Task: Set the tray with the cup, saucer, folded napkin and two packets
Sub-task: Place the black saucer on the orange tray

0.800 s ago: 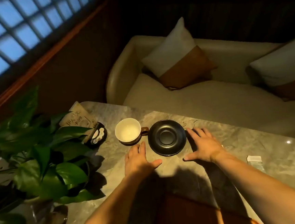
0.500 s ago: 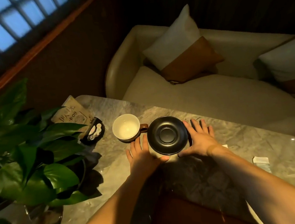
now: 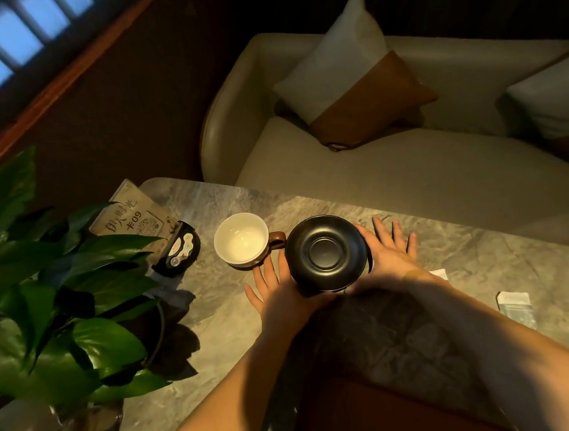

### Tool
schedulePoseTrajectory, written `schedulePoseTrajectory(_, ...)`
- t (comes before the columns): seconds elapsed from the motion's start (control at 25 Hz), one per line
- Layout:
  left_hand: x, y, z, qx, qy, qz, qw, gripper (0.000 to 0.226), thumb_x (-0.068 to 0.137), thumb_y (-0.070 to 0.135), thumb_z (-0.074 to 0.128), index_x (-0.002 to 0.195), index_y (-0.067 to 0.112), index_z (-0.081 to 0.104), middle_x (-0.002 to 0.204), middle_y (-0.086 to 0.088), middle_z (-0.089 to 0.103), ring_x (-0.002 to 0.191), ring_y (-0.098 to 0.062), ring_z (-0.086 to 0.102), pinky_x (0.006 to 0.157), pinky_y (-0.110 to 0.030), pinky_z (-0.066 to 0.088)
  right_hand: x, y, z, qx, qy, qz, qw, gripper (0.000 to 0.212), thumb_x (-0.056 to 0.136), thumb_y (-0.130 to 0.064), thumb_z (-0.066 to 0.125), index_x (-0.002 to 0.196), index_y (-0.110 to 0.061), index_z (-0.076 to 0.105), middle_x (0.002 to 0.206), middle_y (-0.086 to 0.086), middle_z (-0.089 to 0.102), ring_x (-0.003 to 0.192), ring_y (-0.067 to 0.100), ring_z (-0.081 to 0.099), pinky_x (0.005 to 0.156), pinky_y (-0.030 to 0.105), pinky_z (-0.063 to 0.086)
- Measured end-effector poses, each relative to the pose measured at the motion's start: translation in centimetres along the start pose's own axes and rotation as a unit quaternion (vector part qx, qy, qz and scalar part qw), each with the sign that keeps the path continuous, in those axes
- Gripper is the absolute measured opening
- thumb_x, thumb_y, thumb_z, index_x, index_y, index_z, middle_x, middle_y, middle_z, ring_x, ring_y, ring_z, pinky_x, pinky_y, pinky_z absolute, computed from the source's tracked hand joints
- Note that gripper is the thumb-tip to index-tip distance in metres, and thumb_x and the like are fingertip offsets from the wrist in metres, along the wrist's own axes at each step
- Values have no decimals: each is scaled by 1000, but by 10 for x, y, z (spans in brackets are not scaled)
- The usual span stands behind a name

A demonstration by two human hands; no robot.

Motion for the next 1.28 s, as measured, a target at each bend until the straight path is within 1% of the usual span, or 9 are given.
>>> schedulePoseTrajectory(0.16, -5, 2, 0, -11, -5, 1, 1000, 140, 39, 101, 47, 150, 36, -10, 165, -4, -4, 150, -33, -11, 113, -65, -6, -6, 2, 1, 19, 7, -2, 1000, 146, 28, -78, 77, 147, -50, -2, 163, -3, -19, 143, 31, -32, 113, 57, -22)
schedulePoseTrajectory(0.32, -12, 1, 0, -23, -22, 2, 999, 145, 37, 100, 50, 154, 34, -4, 166, -3, -7, 149, -32, -14, 112, -66, -6, -19, 6, 5, 16, 22, 6, 1000, 146, 27, -81, 75, 148, -49, -1, 164, -1, -15, 144, 33, -29, 114, 56, -20)
schedulePoseTrajectory(0.48, -23, 6, -7, -1, -20, 2, 1000, 139, 45, 88, 68, 154, 34, 1, 166, -1, -4, 150, -32, -9, 113, -65, -1, -35, 5, 3, 9, 41, 8, 999, 142, 30, -81, 76, 146, -51, -1, 164, 2, -12, 144, 37, -26, 113, 57, -19)
schedulePoseTrajectory(0.56, -31, 8, -12, 5, -21, 14, 1000, 137, 46, 89, 67, 155, 35, 1, 166, -1, -6, 150, -33, -9, 114, -65, 0, -46, 4, 1, 2, 45, 8, 999, 142, 33, -81, 76, 147, -51, -3, 164, 2, -12, 144, 39, -26, 112, 58, -18)
schedulePoseTrajectory(0.68, -44, 8, -19, -14, -43, 27, 999, 136, 47, 90, 65, 153, 40, -3, 164, 3, -14, 149, -31, -16, 114, -63, -5, -68, 2, 3, 6, 48, 16, 999, 143, 35, -81, 76, 148, -50, -6, 164, 3, -14, 143, 39, -28, 111, 58, -19)
schedulePoseTrajectory(0.8, -63, 6, -28, -28, -61, 36, 997, 135, 47, 87, 66, 152, 44, -6, 162, 9, -21, 148, -26, -23, 114, -60, -11, -94, -2, 6, 21, 54, 28, 998, 144, 35, -81, 77, 148, -50, -8, 163, 2, -17, 142, 37, -31, 109, 55, -24)
schedulePoseTrajectory(0.96, -91, 0, -40, -48, -68, 68, 994, 135, 41, 88, 62, 150, 47, -7, 162, 11, -23, 146, -22, -27, 114, -57, -14, -133, -7, 18, 27, 74, 39, 996, 144, 33, -85, 72, 146, -50, -10, 163, 0, -17, 141, 33, -34, 109, 53, -24)
schedulePoseTrajectory(1.08, -113, -6, -47, -59, -64, 104, 991, 133, 42, 86, 65, 150, 49, -4, 162, 11, -19, 147, -21, -26, 113, -58, -14, -164, -9, 32, 36, 93, 57, 993, 146, 31, -88, 70, 146, -49, -12, 163, 1, -17, 141, 32, -34, 109, 53, -23)
schedulePoseTrajectory(1.28, -148, -22, -51, -43, -81, 158, 983, 132, 42, 84, 67, 150, 51, -3, 162, 14, -20, 147, -19, -25, 113, -59, -13, -220, -15, 66, 72, 109, 99, 987, 147, 32, -87, 70, 148, -46, -10, 163, 2, -16, 142, 34, -31, 112, 57, -20)
Point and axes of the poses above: each hand's wrist, its own x-axis towards the middle knuckle, its own z-axis out of the palm, y = z × x, the point moved 3 cm from there along x, towards the middle knuckle
